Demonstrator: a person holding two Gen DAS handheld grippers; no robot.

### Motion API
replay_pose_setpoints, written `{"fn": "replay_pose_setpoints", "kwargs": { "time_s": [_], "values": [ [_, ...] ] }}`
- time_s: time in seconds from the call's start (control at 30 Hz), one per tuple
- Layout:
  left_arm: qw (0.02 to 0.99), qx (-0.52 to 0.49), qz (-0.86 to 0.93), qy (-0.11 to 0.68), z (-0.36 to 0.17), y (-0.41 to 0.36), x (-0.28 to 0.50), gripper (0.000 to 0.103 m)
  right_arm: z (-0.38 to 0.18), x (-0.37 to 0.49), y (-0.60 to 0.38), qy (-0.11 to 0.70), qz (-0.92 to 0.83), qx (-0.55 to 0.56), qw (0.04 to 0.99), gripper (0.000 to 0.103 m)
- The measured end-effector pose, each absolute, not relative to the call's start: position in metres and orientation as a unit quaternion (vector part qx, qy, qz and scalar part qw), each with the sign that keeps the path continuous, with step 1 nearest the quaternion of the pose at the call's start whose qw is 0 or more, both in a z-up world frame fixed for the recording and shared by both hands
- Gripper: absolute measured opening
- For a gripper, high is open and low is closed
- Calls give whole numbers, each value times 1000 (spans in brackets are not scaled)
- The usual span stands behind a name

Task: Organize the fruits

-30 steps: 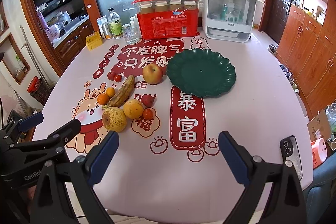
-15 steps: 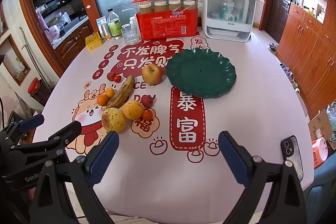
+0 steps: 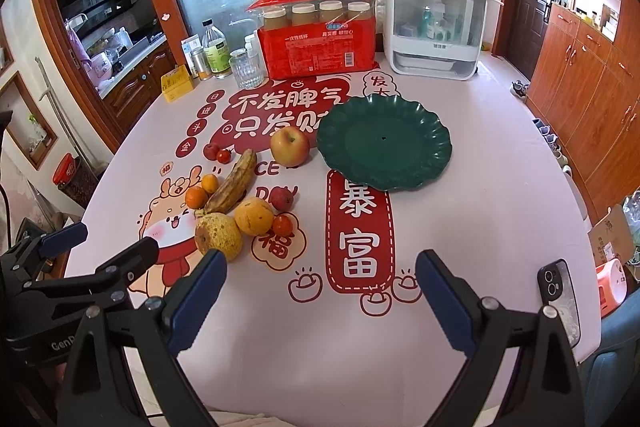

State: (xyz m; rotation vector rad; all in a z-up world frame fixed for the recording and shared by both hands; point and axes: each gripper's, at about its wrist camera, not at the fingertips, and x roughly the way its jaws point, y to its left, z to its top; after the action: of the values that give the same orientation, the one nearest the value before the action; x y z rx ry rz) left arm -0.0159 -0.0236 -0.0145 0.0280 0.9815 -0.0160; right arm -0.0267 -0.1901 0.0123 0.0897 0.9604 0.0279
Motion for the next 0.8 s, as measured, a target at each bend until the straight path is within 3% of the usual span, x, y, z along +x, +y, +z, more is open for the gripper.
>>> {"fn": "replay_pose_setpoints", "kwargs": {
  "time_s": [0.8],
  "values": [
    [864,6,9,503,-13,65,37,99,10,18,-116,485,43,25,873,96]
  ]
}}
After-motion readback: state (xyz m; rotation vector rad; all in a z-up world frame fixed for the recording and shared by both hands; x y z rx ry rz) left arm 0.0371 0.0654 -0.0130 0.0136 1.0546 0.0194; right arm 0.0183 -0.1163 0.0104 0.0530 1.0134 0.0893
